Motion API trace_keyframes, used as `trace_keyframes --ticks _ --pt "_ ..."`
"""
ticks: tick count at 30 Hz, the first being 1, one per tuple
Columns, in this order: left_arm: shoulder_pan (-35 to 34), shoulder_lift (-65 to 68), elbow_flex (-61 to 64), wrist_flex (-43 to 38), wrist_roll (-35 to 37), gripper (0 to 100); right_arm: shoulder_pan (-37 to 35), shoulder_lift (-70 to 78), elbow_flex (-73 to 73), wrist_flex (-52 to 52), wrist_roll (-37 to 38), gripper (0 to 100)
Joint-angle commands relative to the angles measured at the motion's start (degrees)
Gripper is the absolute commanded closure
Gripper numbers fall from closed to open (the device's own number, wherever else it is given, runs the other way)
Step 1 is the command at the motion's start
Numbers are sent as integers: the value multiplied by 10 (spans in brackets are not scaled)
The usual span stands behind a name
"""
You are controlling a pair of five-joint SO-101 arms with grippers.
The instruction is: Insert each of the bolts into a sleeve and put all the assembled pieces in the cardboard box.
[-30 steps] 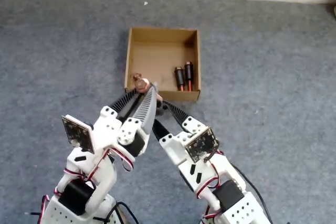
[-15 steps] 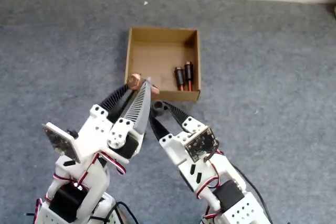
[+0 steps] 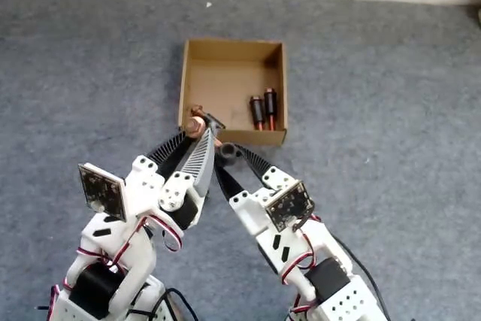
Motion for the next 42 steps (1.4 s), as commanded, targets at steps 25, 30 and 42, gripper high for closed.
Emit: trace_keyframes --ticks 25,30,42 --pt "37 -6 11 -1 -8 994 5 -4 85 0 8 993" --pt "37 -6 18 1 -10 994 5 -4 85 0 8 993" --pt "36 -6 22 60 -165 993 5 -7 85 23 7 993"
